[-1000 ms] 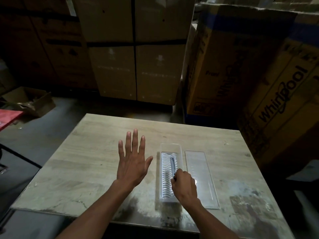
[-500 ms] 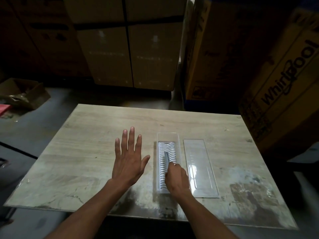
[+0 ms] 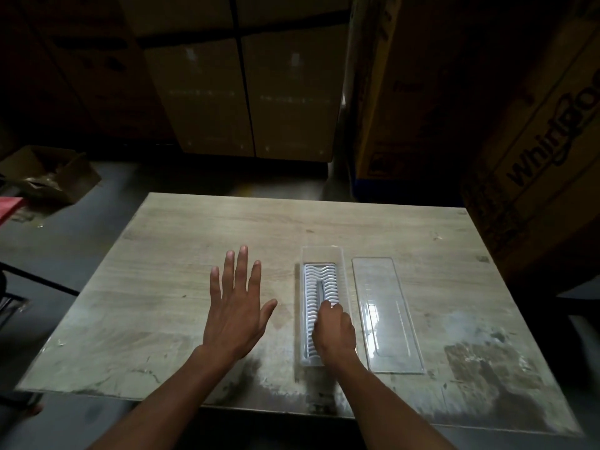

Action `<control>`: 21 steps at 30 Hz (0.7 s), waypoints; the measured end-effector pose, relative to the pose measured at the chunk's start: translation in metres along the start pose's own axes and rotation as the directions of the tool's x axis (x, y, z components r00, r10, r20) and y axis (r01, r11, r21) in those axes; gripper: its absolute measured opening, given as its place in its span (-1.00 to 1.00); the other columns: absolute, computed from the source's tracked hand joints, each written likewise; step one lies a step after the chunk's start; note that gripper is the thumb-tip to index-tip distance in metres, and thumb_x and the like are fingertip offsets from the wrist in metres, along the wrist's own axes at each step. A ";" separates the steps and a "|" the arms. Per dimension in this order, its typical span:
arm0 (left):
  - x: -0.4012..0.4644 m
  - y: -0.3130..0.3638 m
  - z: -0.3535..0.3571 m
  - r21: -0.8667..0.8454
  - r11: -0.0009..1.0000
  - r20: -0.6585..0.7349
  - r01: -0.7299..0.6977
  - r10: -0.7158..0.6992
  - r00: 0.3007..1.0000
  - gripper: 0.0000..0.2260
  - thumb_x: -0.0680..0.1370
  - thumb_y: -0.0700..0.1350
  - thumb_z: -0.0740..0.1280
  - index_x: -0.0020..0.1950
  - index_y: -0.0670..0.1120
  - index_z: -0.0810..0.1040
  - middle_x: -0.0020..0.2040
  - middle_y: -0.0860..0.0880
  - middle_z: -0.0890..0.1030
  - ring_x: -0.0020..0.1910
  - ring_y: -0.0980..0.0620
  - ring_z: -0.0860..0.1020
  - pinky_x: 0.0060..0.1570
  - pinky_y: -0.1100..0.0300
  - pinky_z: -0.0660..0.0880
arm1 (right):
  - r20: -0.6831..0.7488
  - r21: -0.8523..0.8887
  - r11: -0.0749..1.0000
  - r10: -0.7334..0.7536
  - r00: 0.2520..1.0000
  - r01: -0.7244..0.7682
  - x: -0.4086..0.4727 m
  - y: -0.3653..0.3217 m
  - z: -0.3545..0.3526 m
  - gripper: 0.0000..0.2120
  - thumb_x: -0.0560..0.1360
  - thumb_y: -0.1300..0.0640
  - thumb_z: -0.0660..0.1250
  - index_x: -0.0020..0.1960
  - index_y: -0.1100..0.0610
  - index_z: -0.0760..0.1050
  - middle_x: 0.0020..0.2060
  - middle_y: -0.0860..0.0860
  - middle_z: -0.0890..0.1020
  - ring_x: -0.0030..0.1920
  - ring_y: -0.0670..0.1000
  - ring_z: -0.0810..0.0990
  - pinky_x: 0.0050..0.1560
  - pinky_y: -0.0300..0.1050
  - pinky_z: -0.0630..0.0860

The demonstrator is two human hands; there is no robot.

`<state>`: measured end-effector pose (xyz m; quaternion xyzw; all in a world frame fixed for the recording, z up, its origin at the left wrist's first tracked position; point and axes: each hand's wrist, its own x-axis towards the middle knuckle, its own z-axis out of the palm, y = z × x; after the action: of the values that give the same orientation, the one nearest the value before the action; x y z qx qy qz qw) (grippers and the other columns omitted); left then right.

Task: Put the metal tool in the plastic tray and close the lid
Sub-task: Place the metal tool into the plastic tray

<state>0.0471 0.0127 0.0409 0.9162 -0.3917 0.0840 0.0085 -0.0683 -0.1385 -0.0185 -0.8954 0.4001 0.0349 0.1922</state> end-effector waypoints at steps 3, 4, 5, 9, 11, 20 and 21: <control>0.000 -0.002 0.001 -0.001 1.000 0.013 -0.006 0.006 1.000 -0.27 0.58 0.31 -0.10 0.61 -0.12 0.14 0.66 -0.22 -0.09 0.64 -0.25 -0.13 0.53 -0.35 0.05 | 0.012 -0.017 1.000 0.001 1.000 0.000 0.000 0.002 0.002 -0.70 0.56 0.30 0.24 0.28 0.17 0.42 0.19 0.16 0.57 0.20 0.17 0.59 0.17 -0.01 0.54; 0.000 -0.002 0.001 0.001 1.000 0.018 -0.006 0.006 1.000 -0.26 0.58 0.31 -0.11 0.61 -0.12 0.14 0.66 -0.22 -0.09 0.64 -0.25 -0.13 0.54 -0.35 0.05 | 0.011 -0.018 1.000 0.002 1.000 -0.001 0.000 0.003 0.003 -0.70 0.56 0.32 0.23 0.28 0.17 0.42 0.20 0.16 0.56 0.20 0.17 0.59 0.16 -0.01 0.54; 0.000 -0.002 0.002 0.000 1.000 0.021 -0.007 0.007 1.000 -0.26 0.58 0.31 -0.10 0.61 -0.13 0.14 0.66 -0.22 -0.09 0.64 -0.25 -0.14 0.54 -0.34 0.04 | 0.011 -0.019 1.000 0.003 1.000 -0.003 0.000 0.003 0.004 -0.70 0.56 0.33 0.22 0.28 0.17 0.42 0.20 0.16 0.56 0.20 0.17 0.59 0.16 -0.01 0.54; -0.001 -0.003 0.004 -0.001 1.000 0.036 -0.012 0.012 0.999 -0.27 0.58 0.31 -0.10 0.61 -0.13 0.15 0.66 -0.21 -0.11 0.64 -0.23 -0.16 0.54 -0.32 -0.02 | 0.013 -0.026 1.000 0.002 1.000 -0.001 0.000 0.003 0.008 -0.68 0.56 0.34 0.22 0.30 0.18 0.41 0.22 0.17 0.56 0.20 0.18 0.59 0.17 -0.01 0.54; -0.001 -0.004 0.004 -0.007 1.000 0.034 -0.009 0.009 0.999 -0.27 0.58 0.31 -0.10 0.61 -0.13 0.14 0.66 -0.21 -0.12 0.64 -0.23 -0.16 0.54 -0.32 -0.02 | 0.022 -0.026 1.000 0.000 1.000 0.000 -0.001 0.003 0.009 -0.66 0.56 0.33 0.24 0.31 0.18 0.41 0.23 0.17 0.55 0.21 0.18 0.58 0.18 0.00 0.54; -0.002 -0.005 0.004 -0.040 0.999 0.047 -0.016 0.017 0.999 -0.20 0.57 0.34 -0.30 0.60 -0.13 0.19 0.66 -0.22 -0.11 0.64 -0.24 -0.14 0.54 -0.34 0.03 | 0.032 -0.058 0.998 0.005 0.999 -0.003 -0.002 0.002 0.010 -0.67 0.56 0.31 0.25 0.31 0.18 0.42 0.22 0.18 0.56 0.19 0.18 0.61 0.15 0.00 0.57; -0.002 -0.004 0.005 -0.044 0.999 0.050 -0.018 0.020 0.999 -0.20 0.58 0.34 -0.29 0.59 -0.14 0.21 0.66 -0.22 -0.10 0.64 -0.24 -0.12 0.53 -0.34 0.03 | 0.032 -0.056 0.998 0.003 0.999 -0.001 -0.002 0.002 0.009 -0.68 0.57 0.31 0.25 0.31 0.18 0.42 0.22 0.17 0.56 0.19 0.18 0.62 0.15 0.01 0.57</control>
<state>0.0494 0.0164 0.0362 0.9138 -0.4024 0.0526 0.0177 -0.0702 -0.1350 -0.0265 -0.8994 0.3967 0.0605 0.1734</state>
